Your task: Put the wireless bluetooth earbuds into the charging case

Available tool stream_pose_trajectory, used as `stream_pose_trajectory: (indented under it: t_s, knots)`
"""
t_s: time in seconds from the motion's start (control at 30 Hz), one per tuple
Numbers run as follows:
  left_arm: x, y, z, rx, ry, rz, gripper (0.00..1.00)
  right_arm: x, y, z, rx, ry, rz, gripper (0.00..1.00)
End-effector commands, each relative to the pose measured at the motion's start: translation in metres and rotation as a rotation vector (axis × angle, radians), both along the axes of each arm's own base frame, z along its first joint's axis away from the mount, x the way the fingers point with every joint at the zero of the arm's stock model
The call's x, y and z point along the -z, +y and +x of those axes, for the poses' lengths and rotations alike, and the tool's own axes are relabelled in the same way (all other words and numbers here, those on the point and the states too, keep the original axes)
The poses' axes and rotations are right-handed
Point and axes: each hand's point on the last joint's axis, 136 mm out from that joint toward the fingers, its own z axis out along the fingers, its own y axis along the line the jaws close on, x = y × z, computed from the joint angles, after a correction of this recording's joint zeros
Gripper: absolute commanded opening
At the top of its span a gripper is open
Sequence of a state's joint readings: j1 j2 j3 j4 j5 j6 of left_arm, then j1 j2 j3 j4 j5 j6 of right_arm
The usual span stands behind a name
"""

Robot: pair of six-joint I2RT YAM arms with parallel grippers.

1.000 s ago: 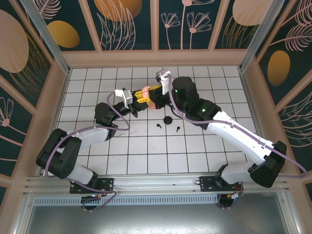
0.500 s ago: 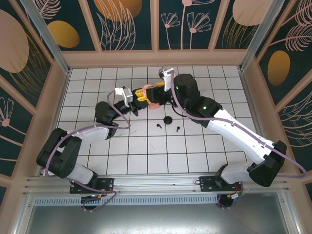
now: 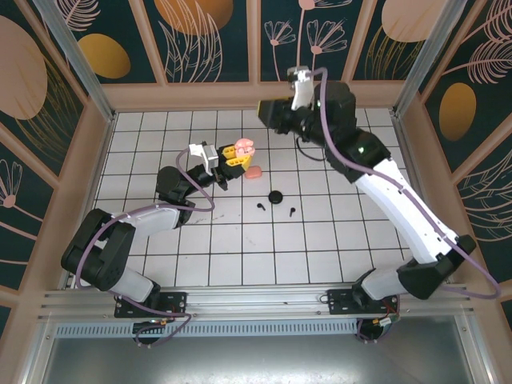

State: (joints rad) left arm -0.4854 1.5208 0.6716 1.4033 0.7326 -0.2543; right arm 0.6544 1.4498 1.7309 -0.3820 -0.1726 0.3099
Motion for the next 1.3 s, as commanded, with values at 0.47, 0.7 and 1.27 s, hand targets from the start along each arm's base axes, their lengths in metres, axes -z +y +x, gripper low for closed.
stream_pose_trajectory:
  t_s: [0.47, 0.7, 1.27]
  knots:
    - [0.006, -0.009, 0.005, -0.013, -0.047, 0.092, 0.0, 0.12, 0.054, -0.022, -0.23, 0.408, -0.234, 0.0]
    - [0.01, -0.007, 0.012, -0.037, 0.007, 0.069, 0.0, 0.127, 0.018, -0.042, -0.104, 0.425, -0.199, 0.0]
    - [0.141, 0.016, 0.034, -0.176, 0.785, 0.074, 0.0, 0.21, -0.073, -0.029, 0.286, 0.5, -0.075, 0.16]
